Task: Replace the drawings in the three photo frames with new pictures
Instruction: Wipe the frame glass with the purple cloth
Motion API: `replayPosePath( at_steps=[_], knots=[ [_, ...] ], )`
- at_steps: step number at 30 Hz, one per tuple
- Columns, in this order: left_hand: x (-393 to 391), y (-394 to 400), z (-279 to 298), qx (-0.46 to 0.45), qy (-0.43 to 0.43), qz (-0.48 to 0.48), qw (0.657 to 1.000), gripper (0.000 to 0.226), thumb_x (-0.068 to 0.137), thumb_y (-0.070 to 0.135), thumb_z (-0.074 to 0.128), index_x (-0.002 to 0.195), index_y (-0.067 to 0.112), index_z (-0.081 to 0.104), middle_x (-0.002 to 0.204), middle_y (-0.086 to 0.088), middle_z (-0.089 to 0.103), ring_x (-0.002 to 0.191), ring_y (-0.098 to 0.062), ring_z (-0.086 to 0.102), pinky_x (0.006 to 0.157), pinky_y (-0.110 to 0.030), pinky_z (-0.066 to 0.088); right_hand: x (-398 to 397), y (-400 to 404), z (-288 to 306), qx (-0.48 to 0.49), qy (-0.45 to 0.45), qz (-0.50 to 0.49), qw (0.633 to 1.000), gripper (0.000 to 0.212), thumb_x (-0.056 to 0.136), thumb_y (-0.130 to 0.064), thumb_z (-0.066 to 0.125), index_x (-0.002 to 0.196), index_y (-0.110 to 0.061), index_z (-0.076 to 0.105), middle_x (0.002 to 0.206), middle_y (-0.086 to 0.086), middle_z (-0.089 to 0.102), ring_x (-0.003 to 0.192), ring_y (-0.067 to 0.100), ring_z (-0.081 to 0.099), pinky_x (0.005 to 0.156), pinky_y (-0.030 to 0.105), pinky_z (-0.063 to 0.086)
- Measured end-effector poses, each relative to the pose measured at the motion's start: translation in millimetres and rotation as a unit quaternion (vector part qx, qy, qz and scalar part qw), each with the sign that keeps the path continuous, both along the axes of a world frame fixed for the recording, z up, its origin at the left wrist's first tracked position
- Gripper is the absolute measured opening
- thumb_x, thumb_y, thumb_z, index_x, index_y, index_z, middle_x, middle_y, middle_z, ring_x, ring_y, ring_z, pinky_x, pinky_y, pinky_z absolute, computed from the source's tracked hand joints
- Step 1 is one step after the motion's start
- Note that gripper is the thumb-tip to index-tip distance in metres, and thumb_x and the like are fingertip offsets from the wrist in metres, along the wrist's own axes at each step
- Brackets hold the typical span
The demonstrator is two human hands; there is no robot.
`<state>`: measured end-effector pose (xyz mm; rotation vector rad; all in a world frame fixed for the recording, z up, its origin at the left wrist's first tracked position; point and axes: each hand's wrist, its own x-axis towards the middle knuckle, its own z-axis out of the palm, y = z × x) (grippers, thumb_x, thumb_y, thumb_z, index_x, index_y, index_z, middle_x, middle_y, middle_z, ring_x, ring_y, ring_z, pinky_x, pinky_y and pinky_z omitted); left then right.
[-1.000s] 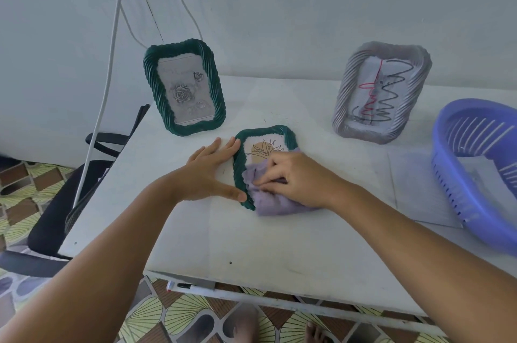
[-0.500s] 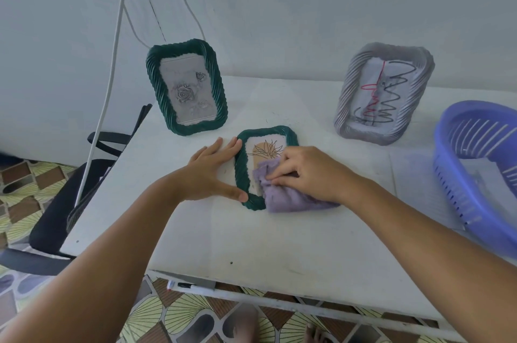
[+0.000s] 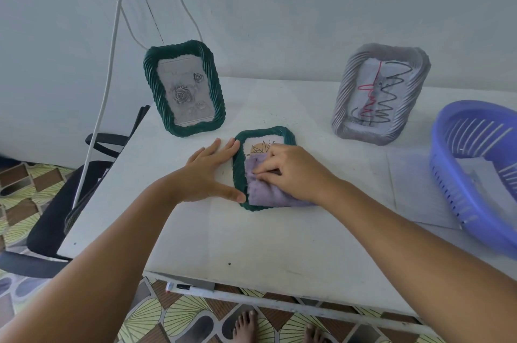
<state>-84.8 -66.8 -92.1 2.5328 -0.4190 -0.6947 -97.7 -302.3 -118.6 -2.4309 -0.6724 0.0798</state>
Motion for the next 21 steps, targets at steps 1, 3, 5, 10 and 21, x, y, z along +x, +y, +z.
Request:
replayPosePath(
  at_steps=[1,3,5,10,21],
  knots=[
    [0.3,0.4,-0.7,-0.001,-0.005,-0.002,1.0,0.123,0.069,0.056,0.084,0.158,0.048,0.0,0.145,0.037,-0.006,0.151,-0.003,-0.012,0.12,-0.03,-0.006,-2.2,5.8,-0.9,0.004,0.007,0.01,1.0,0.016,0.095,-0.033,0.068,0.103,-0.03,0.081,0.089,-0.012,0.055,0.083,0.006,0.053,0.077,0.033,0.044],
    [0.8,0.5,-0.8,0.002,-0.012,-0.007,1.0,0.123,0.069,0.057,0.084,0.159,0.047,0.0,0.144,0.036,-0.006,0.152,-0.004,-0.012,0.12,-0.029,-0.006,-7.4,3.6,1.2,-0.003,0.03,0.039,0.999,0.014,0.094,-0.035,0.07,0.102,-0.032,0.081,0.091,-0.009,0.059,0.085,0.007,0.055,0.079,0.034,0.046],
    [1.0,-0.8,-0.1,0.004,-0.008,-0.007,1.0,0.123,0.07,0.057,0.083,0.159,0.046,-0.001,0.143,0.034,-0.003,0.152,-0.006,-0.012,0.121,-0.031,-0.006,-8.9,-11.1,6.1,-0.005,0.056,0.058,0.997,0.014,0.092,-0.037,0.072,0.102,-0.033,0.081,0.09,-0.008,0.059,0.084,0.007,0.055,0.078,0.029,0.046],
    [2.6,1.2,-4.8,0.002,-0.008,0.002,1.0,0.125,0.066,0.06,0.084,0.158,0.049,0.0,0.151,0.034,-0.004,0.152,-0.005,-0.015,0.121,-0.031,-0.006,-3.0,-5.8,2.1,0.005,0.017,0.024,1.0,0.014,0.093,-0.035,0.071,0.102,-0.034,0.081,0.092,-0.007,0.06,0.086,0.01,0.058,0.081,0.039,0.049],
    [-1.0,0.4,-0.6,-0.001,0.001,0.009,1.0,0.124,0.068,0.056,0.085,0.158,0.049,0.0,0.154,0.032,-0.005,0.153,-0.008,-0.013,0.122,-0.033,-0.004,-0.7,-2.0,2.3,0.01,0.017,0.015,1.0,0.012,0.093,-0.035,0.071,0.1,-0.034,0.081,0.093,-0.007,0.061,0.087,0.01,0.058,0.081,0.043,0.05]
  ],
)
